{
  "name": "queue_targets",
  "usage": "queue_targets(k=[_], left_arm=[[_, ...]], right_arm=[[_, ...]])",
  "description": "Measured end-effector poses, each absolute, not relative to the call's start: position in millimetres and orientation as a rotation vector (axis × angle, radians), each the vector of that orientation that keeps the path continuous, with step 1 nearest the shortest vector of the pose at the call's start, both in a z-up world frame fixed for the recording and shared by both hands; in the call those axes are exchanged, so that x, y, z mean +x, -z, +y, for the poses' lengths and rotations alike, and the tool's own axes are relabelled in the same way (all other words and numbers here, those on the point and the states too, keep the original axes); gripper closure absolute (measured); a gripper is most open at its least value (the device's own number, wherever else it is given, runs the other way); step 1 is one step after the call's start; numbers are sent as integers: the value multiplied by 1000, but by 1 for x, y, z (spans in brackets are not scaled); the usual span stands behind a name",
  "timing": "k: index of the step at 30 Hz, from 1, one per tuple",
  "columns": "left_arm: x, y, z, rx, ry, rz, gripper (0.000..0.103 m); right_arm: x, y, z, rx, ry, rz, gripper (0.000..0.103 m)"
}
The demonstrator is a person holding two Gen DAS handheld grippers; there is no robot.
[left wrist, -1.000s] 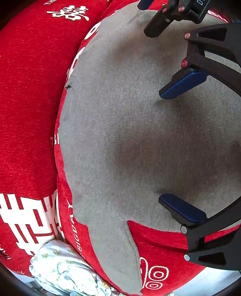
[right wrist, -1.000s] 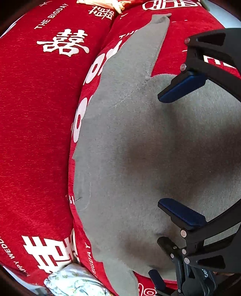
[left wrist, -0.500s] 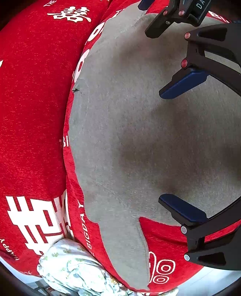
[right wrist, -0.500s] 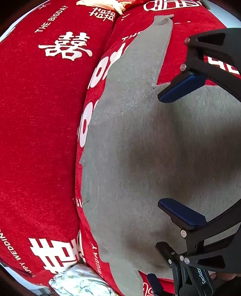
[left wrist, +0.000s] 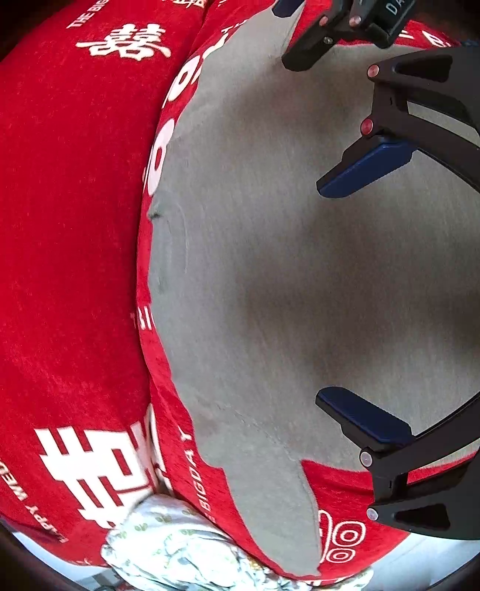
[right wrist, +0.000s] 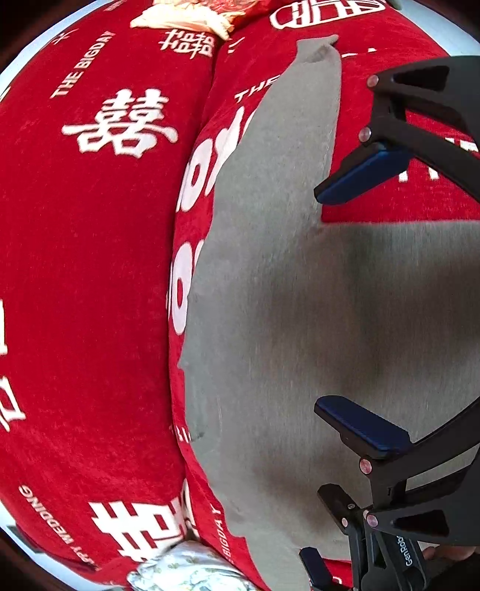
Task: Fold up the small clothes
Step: 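Move the right tool to the sweater sleeve cuff and close on it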
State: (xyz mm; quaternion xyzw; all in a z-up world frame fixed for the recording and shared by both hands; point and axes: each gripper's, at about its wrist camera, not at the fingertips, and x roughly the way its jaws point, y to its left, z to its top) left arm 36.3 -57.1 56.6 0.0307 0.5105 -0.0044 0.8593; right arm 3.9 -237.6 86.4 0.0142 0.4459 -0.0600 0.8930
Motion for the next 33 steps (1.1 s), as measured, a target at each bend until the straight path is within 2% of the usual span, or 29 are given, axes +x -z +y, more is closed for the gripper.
queue_targets(k=[33], left_arm=[[58, -63, -242, 241, 186, 1040, 0]], right_arm=[[-17, -75, -408, 173, 352, 902, 1]])
